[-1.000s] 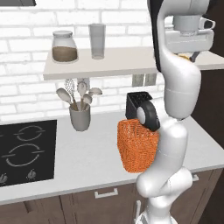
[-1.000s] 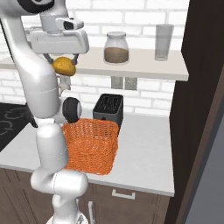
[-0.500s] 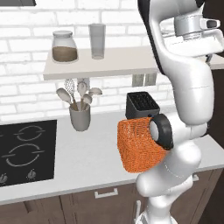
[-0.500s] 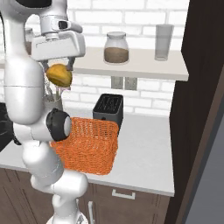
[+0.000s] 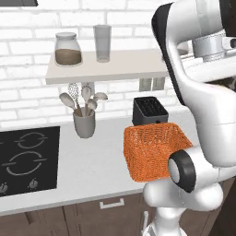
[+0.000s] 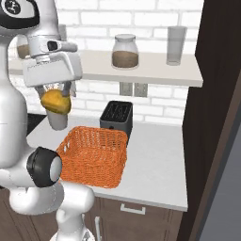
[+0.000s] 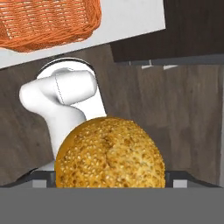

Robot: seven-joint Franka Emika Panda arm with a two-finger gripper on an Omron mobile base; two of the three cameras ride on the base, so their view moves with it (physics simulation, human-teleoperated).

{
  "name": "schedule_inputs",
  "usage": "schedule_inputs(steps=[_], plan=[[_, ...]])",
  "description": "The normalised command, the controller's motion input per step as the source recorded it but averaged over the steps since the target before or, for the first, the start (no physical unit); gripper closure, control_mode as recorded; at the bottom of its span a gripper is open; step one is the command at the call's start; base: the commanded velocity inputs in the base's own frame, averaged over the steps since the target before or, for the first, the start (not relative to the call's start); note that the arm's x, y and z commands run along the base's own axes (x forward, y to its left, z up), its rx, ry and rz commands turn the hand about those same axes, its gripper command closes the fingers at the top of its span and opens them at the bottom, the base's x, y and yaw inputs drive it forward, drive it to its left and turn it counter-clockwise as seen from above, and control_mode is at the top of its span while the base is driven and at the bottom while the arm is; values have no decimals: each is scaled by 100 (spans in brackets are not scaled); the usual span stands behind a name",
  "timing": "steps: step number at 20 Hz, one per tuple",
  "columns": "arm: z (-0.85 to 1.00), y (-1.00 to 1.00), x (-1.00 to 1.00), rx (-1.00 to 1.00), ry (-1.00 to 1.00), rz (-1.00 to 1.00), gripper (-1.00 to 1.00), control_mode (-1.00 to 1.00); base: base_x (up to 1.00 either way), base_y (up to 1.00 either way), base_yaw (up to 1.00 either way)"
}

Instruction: Open the cabinet, pick up the bread from the cabinet and place it in the basket. Then move the basket to the dining counter.

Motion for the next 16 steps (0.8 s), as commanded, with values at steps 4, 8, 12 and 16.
schedule_inputs(steps=[4,8,12,16], plan=[[-82,0,-8,2,-43,0,100,-100,0,0,0],[-72,0,7,0,-43,8,100,-100,0,0,0],[-54,-6,34,0,-41,14,100,-100,0,0,0],[-50,-5,35,0,-40,13,100,-100,0,0,0]])
